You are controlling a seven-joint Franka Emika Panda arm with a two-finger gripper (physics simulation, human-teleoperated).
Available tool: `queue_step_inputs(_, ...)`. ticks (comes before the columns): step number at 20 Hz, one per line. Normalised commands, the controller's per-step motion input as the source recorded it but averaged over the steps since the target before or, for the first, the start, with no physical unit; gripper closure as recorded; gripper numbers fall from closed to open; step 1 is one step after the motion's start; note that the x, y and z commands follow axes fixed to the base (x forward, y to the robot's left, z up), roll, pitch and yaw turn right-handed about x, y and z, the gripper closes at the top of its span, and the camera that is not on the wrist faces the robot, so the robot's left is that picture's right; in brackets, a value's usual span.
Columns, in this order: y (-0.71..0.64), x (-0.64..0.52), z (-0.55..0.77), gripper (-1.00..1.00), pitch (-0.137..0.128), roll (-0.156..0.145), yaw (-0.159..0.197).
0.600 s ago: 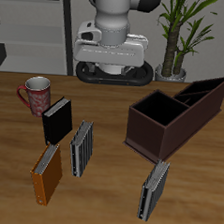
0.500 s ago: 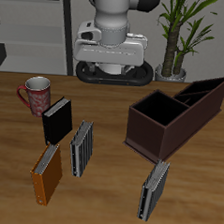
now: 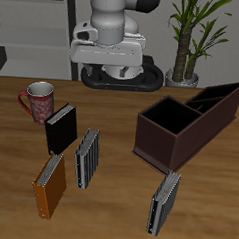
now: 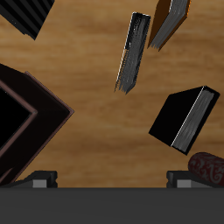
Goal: Place the red mug into the left desk caddy's right compartment and place the left striped book into the left desk caddy's back compartment
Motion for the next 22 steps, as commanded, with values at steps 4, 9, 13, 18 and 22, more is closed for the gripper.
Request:
queue_step_inputs(4,-0.67,-0.30,-0.10,-1.00,0.016,-0.090,-0.099)
queue_step_inputs(9,-0.66,-0.32,-0.16,-1.00,0.010,-0.020,-0.038)
queue_step_inputs(13,-0.36,-0.30,-0.08,-1.00,-0.005,0.074,-0.025)
queue_step_inputs(18,-0.08,-0.30,-0.09,-1.00,-0.054,0.138,0.062)
queue_step_inputs(22,-0.25,-0.18,-0.09,-1.00,-0.021,0.028,0.029)
